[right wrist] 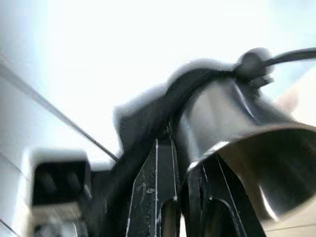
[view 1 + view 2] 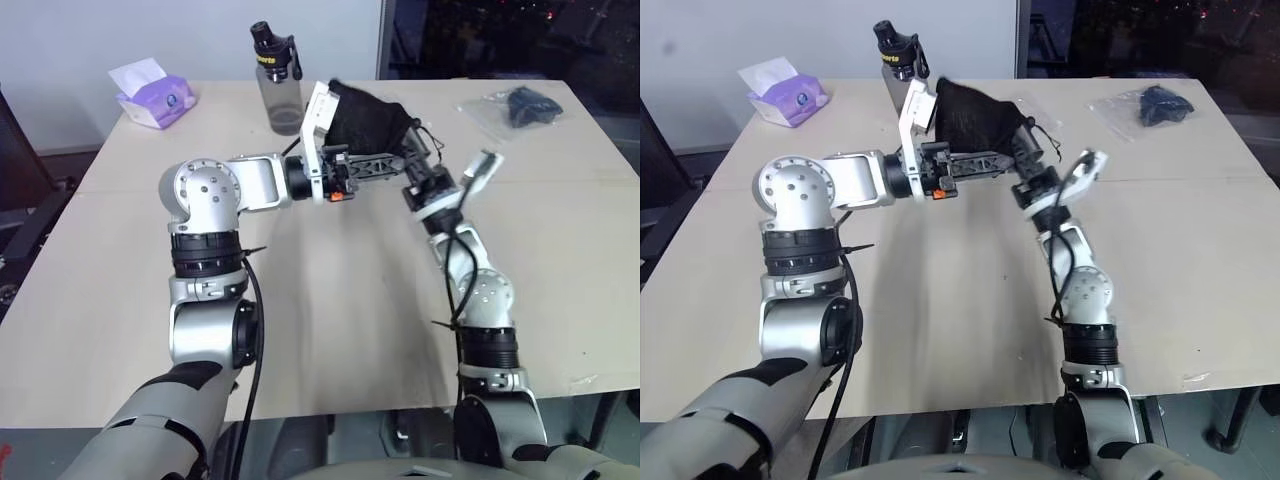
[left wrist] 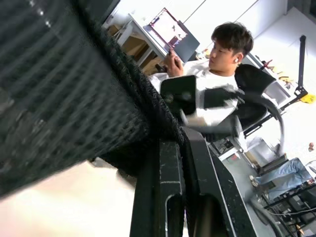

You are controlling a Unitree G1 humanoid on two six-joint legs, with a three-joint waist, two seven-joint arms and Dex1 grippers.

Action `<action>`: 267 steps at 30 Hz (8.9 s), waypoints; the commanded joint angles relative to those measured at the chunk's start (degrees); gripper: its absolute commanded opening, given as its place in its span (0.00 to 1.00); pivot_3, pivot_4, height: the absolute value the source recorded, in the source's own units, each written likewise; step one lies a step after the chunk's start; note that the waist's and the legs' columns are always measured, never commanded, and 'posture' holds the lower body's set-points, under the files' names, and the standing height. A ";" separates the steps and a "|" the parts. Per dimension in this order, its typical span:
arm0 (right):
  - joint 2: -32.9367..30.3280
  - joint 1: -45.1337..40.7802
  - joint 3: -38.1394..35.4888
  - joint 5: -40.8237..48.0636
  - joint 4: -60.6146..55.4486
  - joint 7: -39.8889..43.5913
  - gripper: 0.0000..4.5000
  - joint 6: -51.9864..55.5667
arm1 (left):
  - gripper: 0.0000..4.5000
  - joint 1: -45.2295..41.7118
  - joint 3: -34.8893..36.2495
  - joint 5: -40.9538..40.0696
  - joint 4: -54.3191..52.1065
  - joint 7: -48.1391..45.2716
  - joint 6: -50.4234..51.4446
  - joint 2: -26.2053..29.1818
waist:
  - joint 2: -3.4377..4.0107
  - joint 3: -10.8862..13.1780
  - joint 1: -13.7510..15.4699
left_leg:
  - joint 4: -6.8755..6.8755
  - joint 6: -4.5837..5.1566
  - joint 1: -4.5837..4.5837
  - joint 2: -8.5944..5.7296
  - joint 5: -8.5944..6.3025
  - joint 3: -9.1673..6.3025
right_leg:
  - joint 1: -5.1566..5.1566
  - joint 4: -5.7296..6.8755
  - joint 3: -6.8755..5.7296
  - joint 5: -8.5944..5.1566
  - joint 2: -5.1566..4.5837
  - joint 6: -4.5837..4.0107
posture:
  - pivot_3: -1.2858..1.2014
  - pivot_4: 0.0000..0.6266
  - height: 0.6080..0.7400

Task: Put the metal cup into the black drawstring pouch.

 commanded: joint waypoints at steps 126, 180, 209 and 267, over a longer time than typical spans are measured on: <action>-18.97 -5.07 7.12 -16.22 -9.15 16.48 0.01 8.24 | 0.00 8.33 -4.44 -12.95 -7.32 -15.65 -11.73 4.69 | 0.04 0.05 -0.25 | -0.37 -0.09 -0.01 0.03 0.07 0.32 | -0.15 -0.09 0.00 -0.02 0.09 0.00 | 0.52 0.24 1.00; -41.10 15.90 4.92 -36.09 -21.96 30.53 0.99 1.27 | 0.00 9.23 -10.10 2.74 3.06 -14.03 -22.49 3.42 | 0.02 0.04 1.17 | -0.36 -0.15 0.04 0.03 0.11 0.32 | -0.08 -0.13 0.03 -0.03 0.12 0.00 | 0.52 0.24 1.00; -26.43 5.18 15.68 -61.94 11.97 22.83 0.07 -22.40 | 0.00 9.77 -10.22 2.49 1.54 -14.10 -20.22 3.14 | 0.03 0.02 1.01 | -0.22 -0.17 0.05 0.02 0.12 0.37 | -0.07 -0.06 0.10 -0.01 0.10 -0.01 | 0.52 0.24 1.00; -29.88 -11.32 22.15 -68.42 -9.44 25.79 0.00 -18.71 | 0.70 3.30 -9.37 5.11 1.08 -18.55 -31.50 5.27 | 0.05 0.03 0.94 | -0.23 -0.16 0.02 0.06 0.12 0.34 | -0.10 -0.04 0.05 -0.01 0.14 -0.01 | 0.52 0.24 1.00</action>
